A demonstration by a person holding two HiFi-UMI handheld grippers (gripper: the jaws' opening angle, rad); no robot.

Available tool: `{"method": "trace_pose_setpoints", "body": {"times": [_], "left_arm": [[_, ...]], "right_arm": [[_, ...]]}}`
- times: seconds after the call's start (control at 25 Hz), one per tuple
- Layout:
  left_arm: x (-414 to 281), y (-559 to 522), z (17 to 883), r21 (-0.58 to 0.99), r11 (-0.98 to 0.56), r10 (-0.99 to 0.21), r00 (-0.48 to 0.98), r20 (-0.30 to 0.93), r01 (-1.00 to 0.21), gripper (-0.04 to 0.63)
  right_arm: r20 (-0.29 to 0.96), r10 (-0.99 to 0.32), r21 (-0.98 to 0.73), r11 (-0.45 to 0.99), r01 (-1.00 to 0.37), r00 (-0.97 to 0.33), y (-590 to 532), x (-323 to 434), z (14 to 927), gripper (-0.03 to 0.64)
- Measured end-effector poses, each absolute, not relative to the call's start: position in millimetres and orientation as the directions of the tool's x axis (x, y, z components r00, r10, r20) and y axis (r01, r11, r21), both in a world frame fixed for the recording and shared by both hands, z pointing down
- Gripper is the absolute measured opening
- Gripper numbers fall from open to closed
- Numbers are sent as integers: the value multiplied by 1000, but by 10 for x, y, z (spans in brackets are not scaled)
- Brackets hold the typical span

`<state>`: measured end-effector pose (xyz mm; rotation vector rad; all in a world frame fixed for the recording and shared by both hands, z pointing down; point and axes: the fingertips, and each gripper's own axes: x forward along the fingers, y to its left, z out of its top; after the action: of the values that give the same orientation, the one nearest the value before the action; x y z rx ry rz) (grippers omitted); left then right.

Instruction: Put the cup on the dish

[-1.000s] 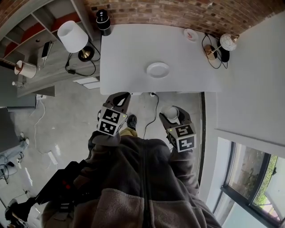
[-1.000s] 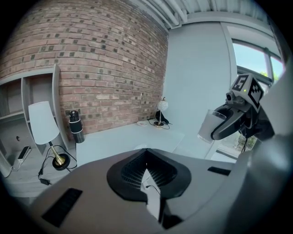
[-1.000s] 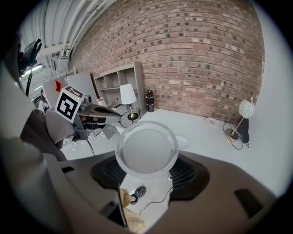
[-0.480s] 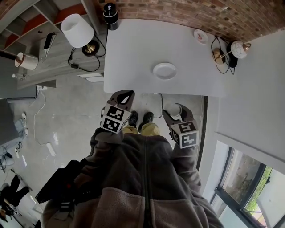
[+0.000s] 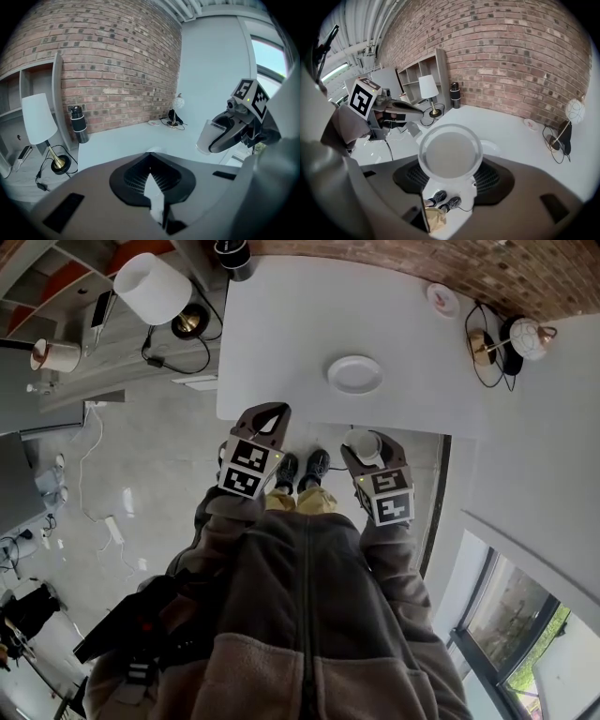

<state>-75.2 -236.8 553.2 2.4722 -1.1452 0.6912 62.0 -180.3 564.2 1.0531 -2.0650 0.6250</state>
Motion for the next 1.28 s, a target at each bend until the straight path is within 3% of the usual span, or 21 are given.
{"method": "trace_pose_setpoints", "body": {"times": [0.64,1.28], "left_arm": [[-397,-2802,6295,103,-592,-571,506,647,-799,6],[-268,-3157,6695,118,-561,-554,478,682,-819,6]], "right_arm": [[780,-493,-97,515,-852,-386,-2666,1080,6470,259],[803,-443,-94,567,-819,-399,-3352,1022,7311,261]]}}
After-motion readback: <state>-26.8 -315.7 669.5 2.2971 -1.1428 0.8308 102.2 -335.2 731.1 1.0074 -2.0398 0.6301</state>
